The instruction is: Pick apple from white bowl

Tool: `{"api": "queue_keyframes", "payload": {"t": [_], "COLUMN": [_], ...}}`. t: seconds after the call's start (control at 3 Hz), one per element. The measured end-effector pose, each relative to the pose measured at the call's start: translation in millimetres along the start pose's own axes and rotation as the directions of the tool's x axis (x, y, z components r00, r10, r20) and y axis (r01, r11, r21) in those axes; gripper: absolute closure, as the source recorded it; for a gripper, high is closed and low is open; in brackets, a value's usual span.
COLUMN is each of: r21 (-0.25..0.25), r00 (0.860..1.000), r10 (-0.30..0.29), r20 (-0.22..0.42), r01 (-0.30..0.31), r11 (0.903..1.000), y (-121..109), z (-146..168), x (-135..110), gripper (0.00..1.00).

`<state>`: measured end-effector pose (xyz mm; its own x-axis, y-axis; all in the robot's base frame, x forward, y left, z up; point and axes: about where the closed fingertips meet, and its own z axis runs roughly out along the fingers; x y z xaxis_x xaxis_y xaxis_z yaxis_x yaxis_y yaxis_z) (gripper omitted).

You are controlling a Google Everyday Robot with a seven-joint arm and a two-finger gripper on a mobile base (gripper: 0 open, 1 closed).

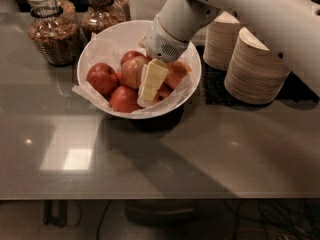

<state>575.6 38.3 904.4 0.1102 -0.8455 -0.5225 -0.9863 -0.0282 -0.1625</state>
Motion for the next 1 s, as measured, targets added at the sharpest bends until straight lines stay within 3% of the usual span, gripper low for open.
{"api": "queue_keyframes", "payload": {"t": [0.33,1.0], "r21": [-0.001,-0.002], "r00": [1.0,1.0], "r10": [-0.003,-0.003], "r20": [-0.023,-0.024], "r01": [0.003,0.003], "r11": [1.0,1.0], "y": [0.8,0.8], "z": [7.5,7.9], "x": [7.3,7.7], "gripper": [0.0,0.41]}}
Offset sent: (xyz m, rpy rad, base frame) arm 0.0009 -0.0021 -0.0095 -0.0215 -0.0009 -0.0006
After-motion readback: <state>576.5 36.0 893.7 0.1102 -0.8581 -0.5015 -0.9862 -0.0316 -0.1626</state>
